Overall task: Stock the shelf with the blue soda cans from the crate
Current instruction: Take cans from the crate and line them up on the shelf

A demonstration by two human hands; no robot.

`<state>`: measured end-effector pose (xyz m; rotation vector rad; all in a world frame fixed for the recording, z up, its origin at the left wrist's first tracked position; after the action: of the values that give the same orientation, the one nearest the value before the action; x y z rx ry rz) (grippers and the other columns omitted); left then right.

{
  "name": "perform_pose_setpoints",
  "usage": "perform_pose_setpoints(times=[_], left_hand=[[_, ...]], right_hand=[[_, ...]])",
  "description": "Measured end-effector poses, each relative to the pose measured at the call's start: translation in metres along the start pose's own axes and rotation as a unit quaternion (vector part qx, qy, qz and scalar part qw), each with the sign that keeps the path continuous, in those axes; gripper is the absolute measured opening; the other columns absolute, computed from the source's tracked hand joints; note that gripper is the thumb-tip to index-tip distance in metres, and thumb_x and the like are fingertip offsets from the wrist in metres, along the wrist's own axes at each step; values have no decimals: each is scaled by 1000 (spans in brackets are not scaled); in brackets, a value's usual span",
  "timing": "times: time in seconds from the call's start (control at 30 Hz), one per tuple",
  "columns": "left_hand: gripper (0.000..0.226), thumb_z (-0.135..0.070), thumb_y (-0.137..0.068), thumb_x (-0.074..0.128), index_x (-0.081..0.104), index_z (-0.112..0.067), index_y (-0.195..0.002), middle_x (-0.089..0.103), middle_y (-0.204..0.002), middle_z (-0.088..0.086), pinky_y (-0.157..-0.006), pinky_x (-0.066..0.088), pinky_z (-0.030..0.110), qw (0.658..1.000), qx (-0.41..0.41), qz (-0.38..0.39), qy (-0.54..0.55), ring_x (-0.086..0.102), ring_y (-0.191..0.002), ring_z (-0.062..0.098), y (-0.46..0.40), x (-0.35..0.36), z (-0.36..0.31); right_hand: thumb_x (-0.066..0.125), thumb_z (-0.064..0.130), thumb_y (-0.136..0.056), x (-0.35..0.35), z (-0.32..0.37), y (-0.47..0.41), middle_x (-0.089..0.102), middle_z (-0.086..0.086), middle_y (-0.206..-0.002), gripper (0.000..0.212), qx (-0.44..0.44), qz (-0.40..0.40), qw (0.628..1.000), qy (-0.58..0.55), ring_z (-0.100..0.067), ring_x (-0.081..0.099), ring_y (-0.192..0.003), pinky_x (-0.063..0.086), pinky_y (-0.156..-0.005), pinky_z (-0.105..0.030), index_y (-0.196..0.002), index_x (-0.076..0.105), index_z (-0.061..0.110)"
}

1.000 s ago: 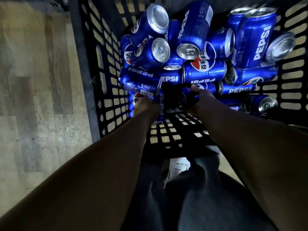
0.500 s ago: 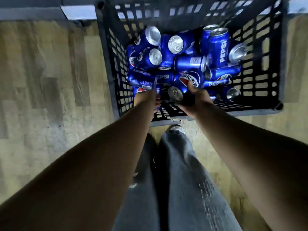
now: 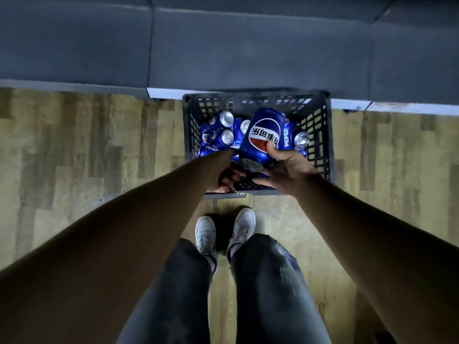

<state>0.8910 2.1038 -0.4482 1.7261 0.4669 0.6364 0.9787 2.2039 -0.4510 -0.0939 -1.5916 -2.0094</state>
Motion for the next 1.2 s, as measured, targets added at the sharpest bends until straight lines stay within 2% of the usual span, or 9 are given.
perform_pose_setpoints(times=[0.1,0.23,0.33,0.47,0.57,0.67,0.9,1.03,1.2], left_hand=[[63,-53,-99,23,58,-5,-77,47,-37,0,-38,23,11,1000,16,5,-20,27,-26,8,42,6,-16],[60,-56,-96,23,57,-10,-78,61,-47,1,-46,34,17,998,54,12,-35,46,-30,8,94,15,-36],[49,-48,-97,24,55,-15,-77,64,-49,-1,-56,34,23,993,89,-1,-79,53,-33,6,135,20,-53],[45,-41,-98,25,54,-16,-75,62,-47,0,-41,36,13,988,122,-6,-96,47,-30,4,190,26,-73],[46,-40,-99,24,49,-16,-69,52,-39,-3,-35,28,10,985,137,-8,-104,36,-27,4,227,26,-85],[46,-35,-101,23,37,-17,-61,34,-36,-6,-30,16,11,987,145,21,-70,20,-24,3,260,27,-97],[43,-29,-102,17,35,-18,-65,28,-31,-8,-27,15,11,975,215,39,-30,17,-20,2,346,32,-133],[43,-25,-103,21,47,-15,-70,45,-36,-5,-28,24,9,958,285,1,-18,31,-22,1,393,36,-147],[47,-38,-104,21,56,-11,-87,66,-52,8,-33,41,12,946,324,-2,-15,60,-38,8,444,39,-153]], right_hand=[[95,36,-20,20,20,31,69,-5,-108,93,-21,55,996,68,-23,58,-116,28,-107,-54,-104,62,15],[97,29,-21,51,46,73,65,-15,-117,112,-64,125,986,89,-28,63,-105,49,-94,-50,-122,57,2],[96,24,-15,71,66,104,70,-10,-101,113,-106,133,980,101,-23,68,-89,54,-85,-39,-119,56,5],[95,29,-4,96,88,142,73,3,-82,120,-149,134,972,126,-12,69,-74,51,-78,-32,-114,51,12],[95,26,-1,117,105,171,73,1,-79,117,-173,151,966,122,-13,70,-71,57,-71,-28,-109,51,13],[95,24,-2,135,120,198,73,0,-83,122,-191,164,959,129,-14,70,-73,55,-78,-32,-115,49,13],[96,20,-6,183,167,266,72,1,-84,105,-263,219,926,157,-14,69,-77,56,-72,-28,-102,53,16],[96,17,-11,212,188,306,67,-7,-94,114,-290,256,901,197,-19,67,-88,54,-82,-30,-115,49,11],[87,-7,-21,237,202,354,72,0,-81,99,-342,265,865,254,-14,70,-78,57,-68,-27,-111,52,12]])
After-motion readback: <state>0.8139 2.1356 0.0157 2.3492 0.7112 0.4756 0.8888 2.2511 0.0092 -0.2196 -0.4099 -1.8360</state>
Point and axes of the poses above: each hand's wrist, its own y-axis away from the middle knuckle, its own x-axis out of the palm, z = x × y, the point moved 5 cm from there along -y, towards the middle knuckle
